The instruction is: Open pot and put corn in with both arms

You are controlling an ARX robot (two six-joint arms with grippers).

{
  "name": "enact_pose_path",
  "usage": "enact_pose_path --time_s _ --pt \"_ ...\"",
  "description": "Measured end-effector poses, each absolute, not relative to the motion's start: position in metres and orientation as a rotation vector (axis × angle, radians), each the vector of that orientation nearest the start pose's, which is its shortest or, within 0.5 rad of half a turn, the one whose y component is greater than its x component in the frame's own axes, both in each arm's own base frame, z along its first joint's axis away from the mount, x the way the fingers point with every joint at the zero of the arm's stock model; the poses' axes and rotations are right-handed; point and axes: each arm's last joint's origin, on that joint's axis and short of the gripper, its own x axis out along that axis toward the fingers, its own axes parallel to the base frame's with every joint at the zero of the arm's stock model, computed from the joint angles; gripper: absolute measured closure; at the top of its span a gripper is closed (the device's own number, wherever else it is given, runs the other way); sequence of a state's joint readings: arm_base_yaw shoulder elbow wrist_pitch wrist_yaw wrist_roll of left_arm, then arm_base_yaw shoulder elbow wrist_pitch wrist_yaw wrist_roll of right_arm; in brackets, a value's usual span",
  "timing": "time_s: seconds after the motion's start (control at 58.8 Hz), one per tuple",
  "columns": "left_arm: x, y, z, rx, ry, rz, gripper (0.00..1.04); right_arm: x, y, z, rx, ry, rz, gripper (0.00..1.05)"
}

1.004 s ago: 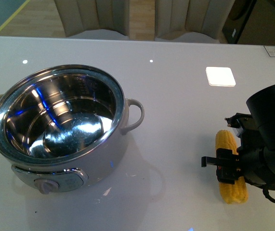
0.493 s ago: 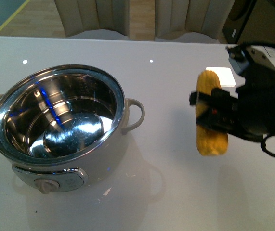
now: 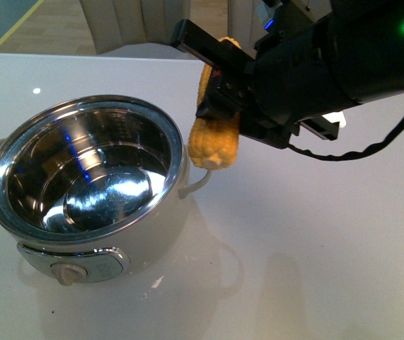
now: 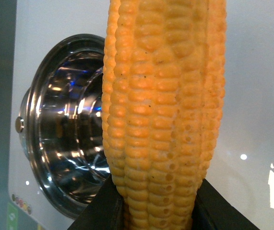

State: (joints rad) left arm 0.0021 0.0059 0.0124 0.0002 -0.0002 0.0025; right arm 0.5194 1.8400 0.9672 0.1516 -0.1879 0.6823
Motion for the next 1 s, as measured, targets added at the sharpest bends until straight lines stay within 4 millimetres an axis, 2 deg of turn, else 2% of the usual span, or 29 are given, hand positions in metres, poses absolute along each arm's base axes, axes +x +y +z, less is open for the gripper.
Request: enact_pose_path --time_s 0.221,0.544,0.783,1.004 --pt "0.097 0.0 0.167 0.002 -0.007 0.002 0.07 0.32 0.215 0.141 0.524 0.952 0.446 0.84" --pt "0.097 0.0 0.167 0.002 -0.007 0.002 0.07 0.33 0.243 0.138 0.511 0.993 0.486 0.84" --pt "0.097 0.0 0.167 0.002 -0.007 0.002 0.07 0.342 0.272 0.136 0.527 1.016 0.505 0.84" --pt "0.097 0.0 0.167 0.002 -0.007 0.002 0.07 0.345 0.293 0.121 0.535 1.065 0.499 0.84"
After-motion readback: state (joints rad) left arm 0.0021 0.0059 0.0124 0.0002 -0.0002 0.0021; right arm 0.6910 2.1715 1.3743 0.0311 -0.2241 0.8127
